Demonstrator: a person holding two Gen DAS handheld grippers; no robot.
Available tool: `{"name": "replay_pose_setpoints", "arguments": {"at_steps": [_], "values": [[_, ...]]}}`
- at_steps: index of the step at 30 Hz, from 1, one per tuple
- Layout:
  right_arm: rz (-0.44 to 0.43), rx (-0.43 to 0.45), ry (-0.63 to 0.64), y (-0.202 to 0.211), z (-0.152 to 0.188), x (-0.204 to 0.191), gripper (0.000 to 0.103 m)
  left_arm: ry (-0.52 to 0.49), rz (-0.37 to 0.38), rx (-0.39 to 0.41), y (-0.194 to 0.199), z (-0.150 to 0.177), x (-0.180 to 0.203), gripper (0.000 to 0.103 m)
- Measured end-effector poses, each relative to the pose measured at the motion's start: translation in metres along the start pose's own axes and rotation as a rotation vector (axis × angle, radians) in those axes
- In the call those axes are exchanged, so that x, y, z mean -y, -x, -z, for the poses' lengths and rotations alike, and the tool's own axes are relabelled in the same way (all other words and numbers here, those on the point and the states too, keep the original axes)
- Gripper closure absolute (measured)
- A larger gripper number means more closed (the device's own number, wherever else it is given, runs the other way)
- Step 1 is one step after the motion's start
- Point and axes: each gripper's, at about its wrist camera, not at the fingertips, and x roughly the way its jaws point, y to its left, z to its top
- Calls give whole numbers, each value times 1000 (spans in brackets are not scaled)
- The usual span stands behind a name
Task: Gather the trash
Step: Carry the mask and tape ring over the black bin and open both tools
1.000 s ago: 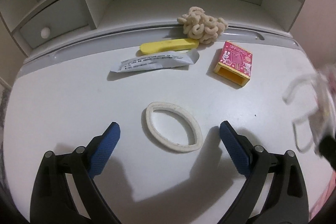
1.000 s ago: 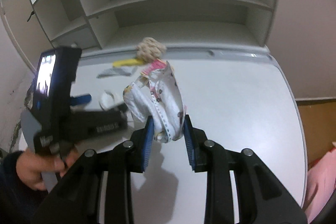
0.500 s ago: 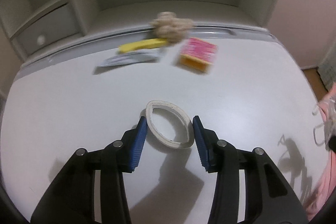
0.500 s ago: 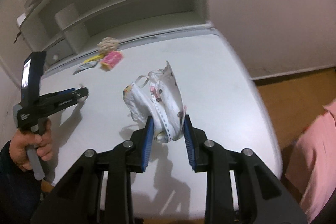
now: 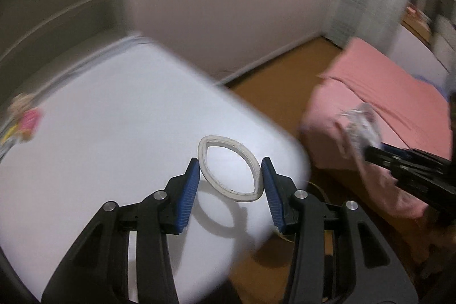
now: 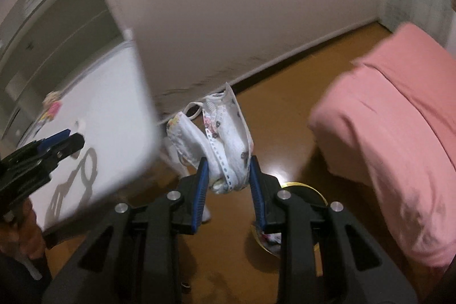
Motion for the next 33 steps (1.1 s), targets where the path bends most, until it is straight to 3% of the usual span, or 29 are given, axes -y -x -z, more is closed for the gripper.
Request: {"name": "replay_pose_setpoints", "arguments": {"at_steps": [4,10,16,21,25,31,33], "values": [[56,-24,-87,-4,26,54,74,-103,98,-27,-24,6,66,60],[108,-81,-172,-27,65,107,74,-226,202,-60,-63,30,132,59],[130,-177,-240,-69,109,151,74,-265,260,-131,-110,55,155,59],[146,-263,-255,-99,135,168,74,-305,253,-181,-141,68,166,60],[140,-292,-279,-110,141,177,74,-305,254,-207,-161,69,170,60],[118,-307,-321,-120,141,189,74,-317,260,-221,-161,76,168,60],[107,-300,-325,-120,138,189,70,-316,260,-226,-162,75,168,60]]}}
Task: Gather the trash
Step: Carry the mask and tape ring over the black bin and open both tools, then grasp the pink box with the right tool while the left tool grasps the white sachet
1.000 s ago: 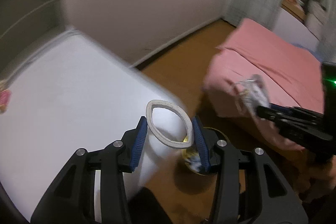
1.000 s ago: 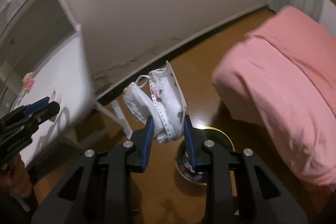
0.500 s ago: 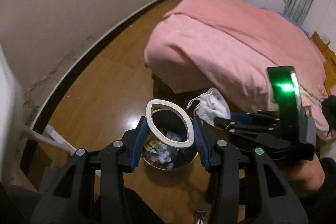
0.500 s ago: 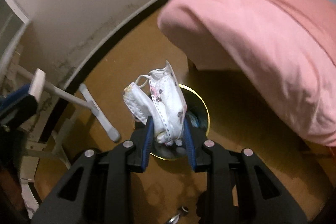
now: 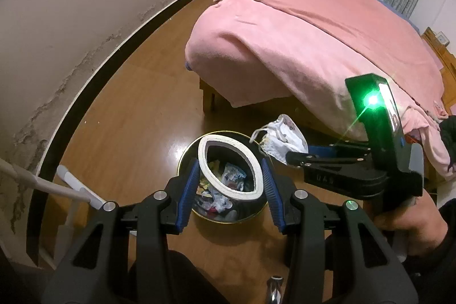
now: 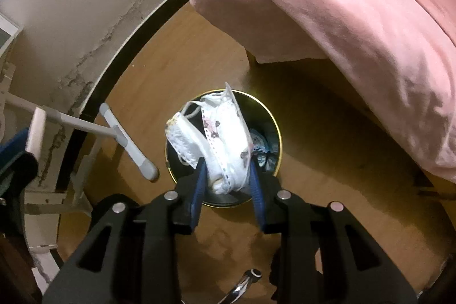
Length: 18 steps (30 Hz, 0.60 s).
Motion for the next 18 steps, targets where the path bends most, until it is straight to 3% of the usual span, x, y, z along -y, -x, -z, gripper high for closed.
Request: {"name": "replay_pose_setpoints", "arguments": {"at_steps": [4,18], "values": [[-5,19,-3,4,-4,-1,49,-4,2,-10,-4,0,1,60],[7,51,-91,12,-12,15,39,-36,15,-51,-28,1,13,60]]}}
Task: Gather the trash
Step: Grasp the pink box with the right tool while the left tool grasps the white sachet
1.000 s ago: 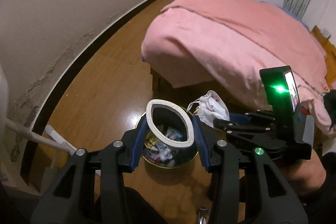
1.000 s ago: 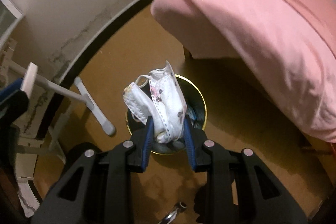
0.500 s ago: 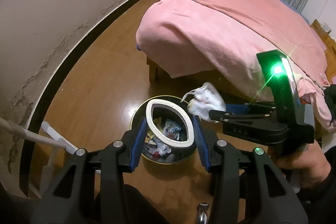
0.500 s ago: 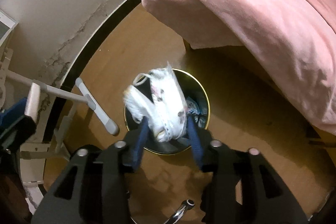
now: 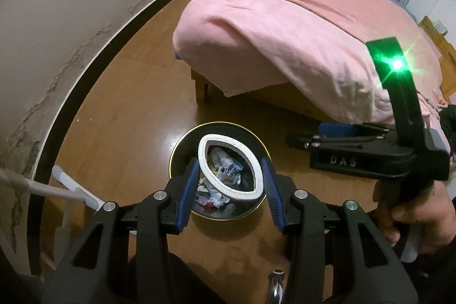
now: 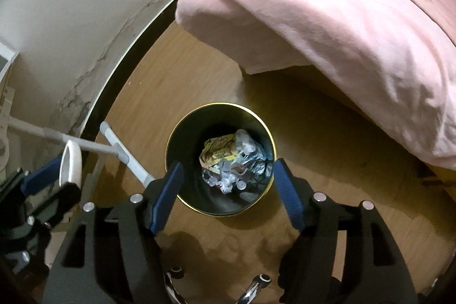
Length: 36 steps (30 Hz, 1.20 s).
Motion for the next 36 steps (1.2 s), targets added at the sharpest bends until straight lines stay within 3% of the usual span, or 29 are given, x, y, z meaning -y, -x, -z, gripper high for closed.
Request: {"name": "replay_pose_setpoints", "arguments": {"at_steps": [7,9,12,18,22,25,29,32,36], "values": [[1,30,-72,7,-8,14,34,-44,13,-18,-6,-3,10,56],[-3,31,-84,8,-8,14,34,-60,1,-24,-6,-3,13,35],[-12,41,-95,10,-8,12,33,-80,-14,-3,1,-1,15,29],[-11,74,-84,19,-8,-1,33,-75,-34,56,47,3,7,24],[-43,127,-45,49,-8,-27,33,-65,-80,153,114,14,-11,14],[-55,194,53,85,-11,-69,33,-36,-152,236,173,31,-40,10],[-98,258,263,132,-9,-161,29,71,-269,290,238,64,-101,9],[-151,279,445,152,2,-248,27,171,-354,302,277,99,-156,9],[-266,229,679,152,29,-372,25,323,-504,298,328,163,-240,9]]}}
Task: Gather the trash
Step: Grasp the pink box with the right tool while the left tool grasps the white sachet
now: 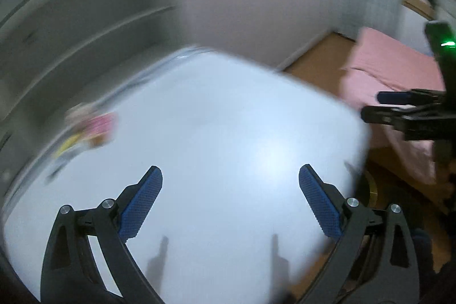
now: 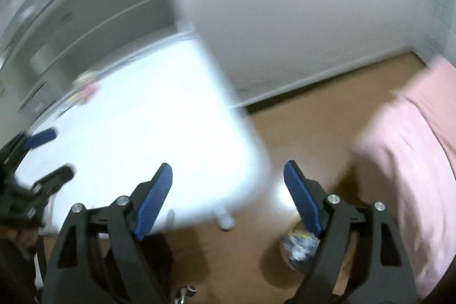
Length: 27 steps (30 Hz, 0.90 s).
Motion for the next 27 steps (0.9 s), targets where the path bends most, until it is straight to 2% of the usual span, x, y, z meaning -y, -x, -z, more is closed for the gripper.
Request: {"name": "replay_pose_setpoints", "arguments": {"at_steps": [4,8,12,18,25,27], "values": [[-117,-72,176,-47,-34,-95,25,101,-91,-29,9,22,-94,9],[-208,-156,334,-101,-68,-180,25,147,-120,-43,8,34,-168,9],[-225,-197,426,-138,-91,-226,25,114,-96,-51,-7,31,-222,9],[-185,-208,546,-188,-125,-265,25,78,-32,-91,-45,19,-257,9],[-191,-228,618,-222,-147,-287,25,34,-15,-103,-77,4,-259,10],[-192,-232,628,-227,-148,-289,25,17,-12,-102,-80,3,-257,16]]}}
